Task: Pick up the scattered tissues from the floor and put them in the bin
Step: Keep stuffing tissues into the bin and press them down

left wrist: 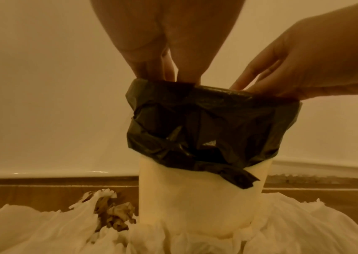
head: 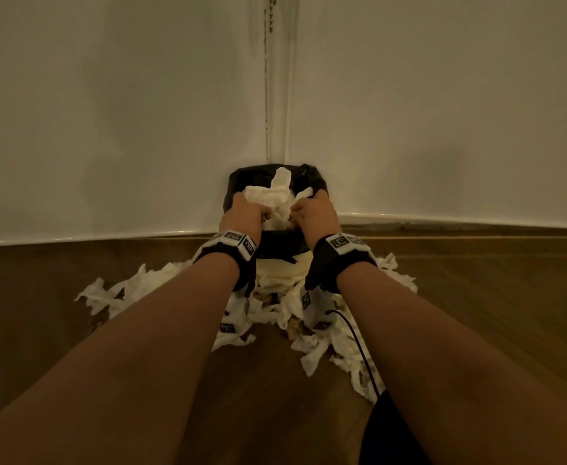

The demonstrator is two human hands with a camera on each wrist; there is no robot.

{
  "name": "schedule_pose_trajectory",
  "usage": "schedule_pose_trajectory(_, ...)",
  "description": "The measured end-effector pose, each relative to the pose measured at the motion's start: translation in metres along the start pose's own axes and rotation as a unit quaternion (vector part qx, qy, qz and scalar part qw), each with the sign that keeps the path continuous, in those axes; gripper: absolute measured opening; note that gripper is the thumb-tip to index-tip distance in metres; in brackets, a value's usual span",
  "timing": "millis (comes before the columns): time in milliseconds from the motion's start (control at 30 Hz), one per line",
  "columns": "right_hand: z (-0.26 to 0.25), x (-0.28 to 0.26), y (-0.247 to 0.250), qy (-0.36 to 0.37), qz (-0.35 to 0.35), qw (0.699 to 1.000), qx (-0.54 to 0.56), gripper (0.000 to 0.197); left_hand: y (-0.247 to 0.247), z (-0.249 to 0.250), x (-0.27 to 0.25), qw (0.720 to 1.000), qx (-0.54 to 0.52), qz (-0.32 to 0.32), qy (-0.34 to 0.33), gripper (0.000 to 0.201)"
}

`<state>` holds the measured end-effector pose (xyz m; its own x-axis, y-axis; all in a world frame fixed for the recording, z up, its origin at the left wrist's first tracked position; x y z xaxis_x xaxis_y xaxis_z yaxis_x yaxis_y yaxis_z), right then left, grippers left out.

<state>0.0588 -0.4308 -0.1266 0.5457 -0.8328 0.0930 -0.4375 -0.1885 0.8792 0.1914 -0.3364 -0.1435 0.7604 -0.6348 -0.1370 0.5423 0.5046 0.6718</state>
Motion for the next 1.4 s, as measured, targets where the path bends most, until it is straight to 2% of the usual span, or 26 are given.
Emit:
schedule_pose_trajectory(67,-0.006,0.004,-0.009,0.007,-0.022,0.999,-0.039,0.028,-0.004,0.007,0.006,0.999,0.028,-0.023,0.018,0.047)
schedule_pose_trajectory(133,-0.012,0.007,-0.014,0.015,-0.040,0.997,-0.056,0.028,-0.012,0.013,0.014,0.988,0.123,-0.082,0.033,0.045)
schedule_pose_trajectory(200,-0.018,0.011,-0.016,0.023,-0.047,0.995,-0.079,0.026,-0.020,0.013,0.018,0.962,0.224,-0.142,0.060,0.051)
schedule_pose_trajectory(267,-0.022,0.015,-0.019,0.017,-0.058,0.993,-0.098,0.026,-0.022,0.013,0.020,0.937,0.298,-0.168,0.070,0.051)
schedule_pose_trajectory(333,-0.023,0.018,-0.026,-0.001,-0.081,0.989,-0.125,0.030,-0.022,0.016,0.023,0.916,0.358,-0.170,0.063,0.049)
schedule_pose_trajectory(467,-0.026,0.022,-0.047,-0.034,-0.143,0.978,-0.146,0.040,-0.028,0.015,0.020,0.898,0.395,-0.190,0.035,0.050)
schedule_pose_trajectory(567,-0.028,0.021,-0.061,-0.035,-0.150,0.978,-0.139,0.051,-0.035,0.004,0.013,0.874,0.435,-0.212,-0.032,0.044)
schedule_pose_trajectory(667,-0.024,0.020,-0.066,-0.059,-0.163,0.980,-0.095,0.062,-0.029,0.006,0.010,0.901,0.388,-0.191,-0.042,0.047)
schedule_pose_trajectory(733,-0.018,0.018,-0.063,-0.082,-0.177,0.973,-0.121,0.070,-0.022,0.015,0.002,0.907,0.361,-0.185,-0.109,0.042)
schedule_pose_trajectory(800,-0.028,0.015,-0.051,-0.016,-0.150,0.975,-0.166,0.047,-0.007,0.026,-0.012,0.911,0.329,-0.132,-0.210,0.039)
schedule_pose_trajectory(833,-0.034,0.011,-0.045,0.014,-0.125,0.975,-0.184,0.040,0.000,0.027,-0.018,0.911,0.316,-0.117,-0.237,0.038)
schedule_pose_trajectory(867,-0.038,0.006,-0.039,0.028,-0.106,0.976,-0.189,0.039,0.005,0.024,-0.021,0.913,0.300,-0.109,-0.253,0.037)
schedule_pose_trajectory(967,-0.039,-0.004,-0.027,0.013,-0.072,0.978,-0.196,0.041,0.023,0.018,-0.030,0.927,0.229,-0.088,-0.285,0.036)
schedule_pose_trajectory(1033,-0.045,-0.009,-0.013,0.011,-0.022,0.983,-0.183,0.039,0.040,0.010,-0.037,0.930,0.201,-0.035,-0.305,0.037)
schedule_pose_trajectory(1133,-0.063,-0.019,0.009,0.049,0.082,0.982,-0.160,0.034,0.067,-0.016,-0.044,0.942,0.167,0.039,-0.288,0.039)
schedule_pose_trajectory(1233,-0.091,-0.036,0.017,0.125,0.141,0.976,-0.112,0.027,0.081,-0.054,-0.053,0.955,0.165,0.068,-0.236,0.039)
schedule_pose_trajectory(1300,-0.110,-0.049,0.012,0.180,0.137,0.972,-0.061,0.021,0.082,-0.084,-0.060,0.962,0.186,0.066,-0.190,0.036)
schedule_pose_trajectory(1400,-0.127,-0.062,-0.011,0.214,0.054,0.975,0.004,0.017,0.072,-0.122,-0.074,0.963,0.229,0.033,-0.138,0.027)
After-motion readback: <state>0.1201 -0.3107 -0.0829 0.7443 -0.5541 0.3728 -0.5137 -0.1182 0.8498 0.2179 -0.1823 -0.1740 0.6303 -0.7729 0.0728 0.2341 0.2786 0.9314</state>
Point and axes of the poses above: each hand's wrist, its own x-axis towards the middle knuckle, its own y-axis out of the back of the hand, z = x × y, the point moved 9 cm from there along x, towards the middle knuckle, and after that the axes turned 2 degrees about -x, right-handed, at the moved point
